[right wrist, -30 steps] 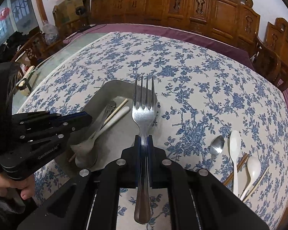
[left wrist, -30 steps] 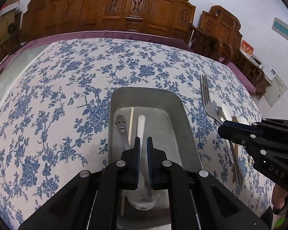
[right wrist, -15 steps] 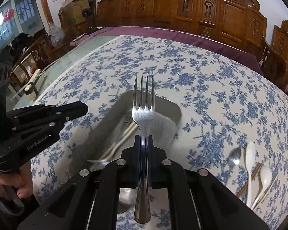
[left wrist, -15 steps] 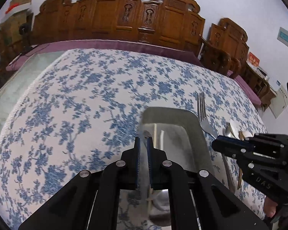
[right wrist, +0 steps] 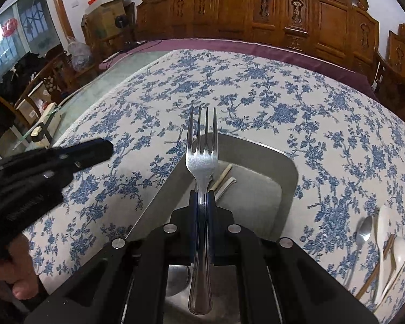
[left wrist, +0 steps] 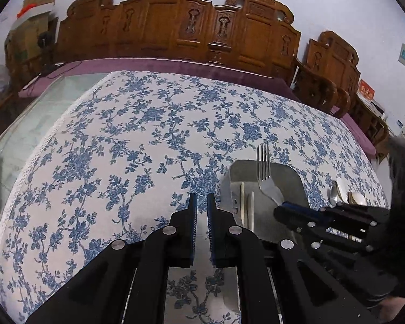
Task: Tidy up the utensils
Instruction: 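Lower the steel fork into the grey tray and open the right tool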
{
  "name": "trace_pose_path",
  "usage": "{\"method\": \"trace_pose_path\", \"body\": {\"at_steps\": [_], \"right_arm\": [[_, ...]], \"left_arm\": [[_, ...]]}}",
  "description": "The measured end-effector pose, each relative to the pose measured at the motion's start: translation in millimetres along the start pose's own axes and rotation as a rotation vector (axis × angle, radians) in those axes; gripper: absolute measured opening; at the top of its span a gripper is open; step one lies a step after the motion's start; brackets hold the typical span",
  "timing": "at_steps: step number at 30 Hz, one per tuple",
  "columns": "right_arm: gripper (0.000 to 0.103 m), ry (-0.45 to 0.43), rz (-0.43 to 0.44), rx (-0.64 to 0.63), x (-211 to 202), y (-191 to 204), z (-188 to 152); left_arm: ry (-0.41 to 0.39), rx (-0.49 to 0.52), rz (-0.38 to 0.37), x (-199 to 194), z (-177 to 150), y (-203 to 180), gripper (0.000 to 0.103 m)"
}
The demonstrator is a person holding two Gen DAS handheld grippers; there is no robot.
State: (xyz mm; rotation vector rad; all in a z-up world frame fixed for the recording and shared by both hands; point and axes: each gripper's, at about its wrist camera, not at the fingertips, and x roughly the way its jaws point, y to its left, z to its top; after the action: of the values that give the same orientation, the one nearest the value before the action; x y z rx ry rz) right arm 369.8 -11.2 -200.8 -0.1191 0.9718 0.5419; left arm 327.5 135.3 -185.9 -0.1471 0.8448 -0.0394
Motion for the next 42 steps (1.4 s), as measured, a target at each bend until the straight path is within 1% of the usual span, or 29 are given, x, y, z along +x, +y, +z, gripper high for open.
{"method": "trace_pose_path", "body": {"at_steps": [3,9,10,13,21,29,36,37,39,42], "right_arm": [[0.008,0.016,-0.011,-0.004,7.6,-0.3,-2.9],[0.008,0.053,-0.030,-0.018,17.3,-2.1,-11.1],[0.008,0.056,-0.032,-0.018,18.4,-2.1,-12.1],[0.008,0.065,-0.032,-0.013,20.9,-3.2,-15.6],[0.009,0.079,-0.037,-0.015,24.5,-4.0,-19.1],[0.010,0.015,0.002,0.003,2.1,-14.2,-14.6],[0.010,-0.030,0.007,-0.003,-33.0,-31.8,-19.9],[0.010,-0.033,0.002,-0.005,-37.5,-33.7,-21.5],[0.010,-0.041,-0.003,-0.006,-48.2,-38.5,-25.7],[0.010,-0.051,-0.012,0.006,-62.0,-47.9,-33.5]], "left_arm": [[-0.002,0.000,0.015,0.5,0.8,3.2,0.007],[-0.003,-0.009,0.003,-0.7,1.2,4.2,0.007],[-0.004,-0.010,0.003,-0.3,1.6,4.5,0.008],[-0.003,-0.014,0.005,0.7,0.9,5.3,0.015],[-0.003,-0.011,0.007,1.0,0.8,5.1,0.015],[-0.003,-0.010,0.013,1.6,0.4,3.2,0.016],[-0.005,0.006,0.001,1.7,-1.3,-3.5,0.017],[-0.005,0.008,-0.001,1.8,-1.2,-5.0,0.018],[-0.005,0.010,-0.003,2.7,-1.1,-7.3,0.023],[0.002,0.023,-0.005,4.8,-3.0,-14.7,0.025]]}}
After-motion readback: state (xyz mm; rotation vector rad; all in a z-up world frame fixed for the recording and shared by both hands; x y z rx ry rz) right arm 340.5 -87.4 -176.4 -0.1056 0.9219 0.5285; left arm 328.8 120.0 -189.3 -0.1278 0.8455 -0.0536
